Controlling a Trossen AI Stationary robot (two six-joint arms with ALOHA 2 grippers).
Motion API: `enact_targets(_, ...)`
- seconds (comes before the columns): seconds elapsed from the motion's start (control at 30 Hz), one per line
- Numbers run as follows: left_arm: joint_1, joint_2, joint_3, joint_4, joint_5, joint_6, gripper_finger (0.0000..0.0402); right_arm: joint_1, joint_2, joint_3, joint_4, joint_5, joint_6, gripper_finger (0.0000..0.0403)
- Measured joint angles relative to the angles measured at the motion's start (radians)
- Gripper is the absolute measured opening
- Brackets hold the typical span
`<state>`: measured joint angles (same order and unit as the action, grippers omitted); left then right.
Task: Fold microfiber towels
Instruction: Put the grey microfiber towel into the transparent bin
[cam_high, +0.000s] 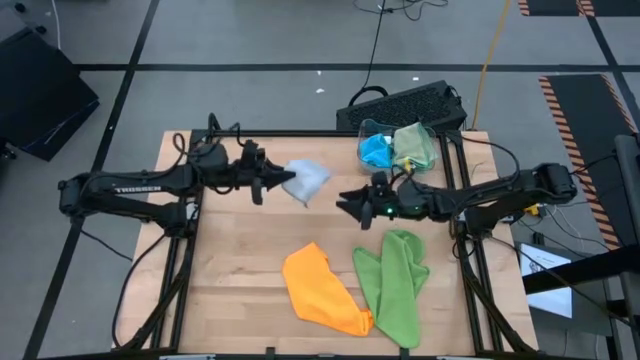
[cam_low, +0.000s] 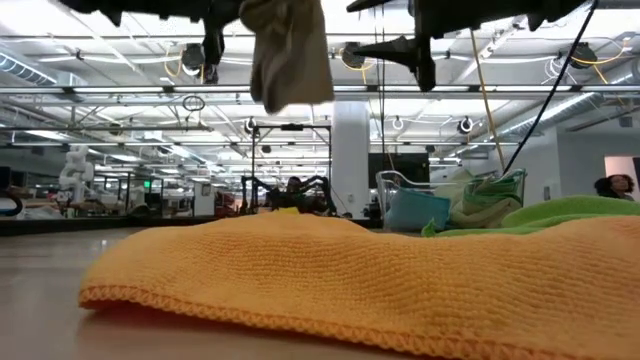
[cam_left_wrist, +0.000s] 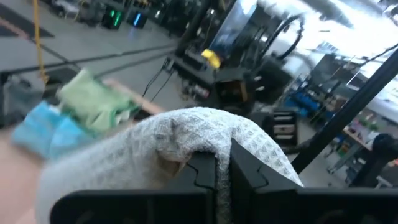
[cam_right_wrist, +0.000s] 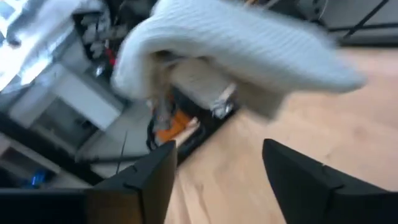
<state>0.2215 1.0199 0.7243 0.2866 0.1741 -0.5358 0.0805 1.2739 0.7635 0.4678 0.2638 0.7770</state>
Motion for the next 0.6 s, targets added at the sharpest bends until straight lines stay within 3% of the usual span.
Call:
enact_targets(0.23,0.012,0.052,0.135,-0.005,-0.060,-0.043,0.0018,-0.041,-0.105,0.000,0.006,0.091,-0.076,0.0273)
enact_targets(0.53,0.070,0.234,0.304,-0.030,-0.046,-0.060,0.0012,-0.113,-0.214,0.000,-0.038,0.102,-0.102,0.0259)
enact_targets(0.6,0.081,0.284,0.349,-0.030,-0.037,-0.061,0.0013,-0.131,-0.239,0.000,-0.069,0.104,-0.038,0.0256)
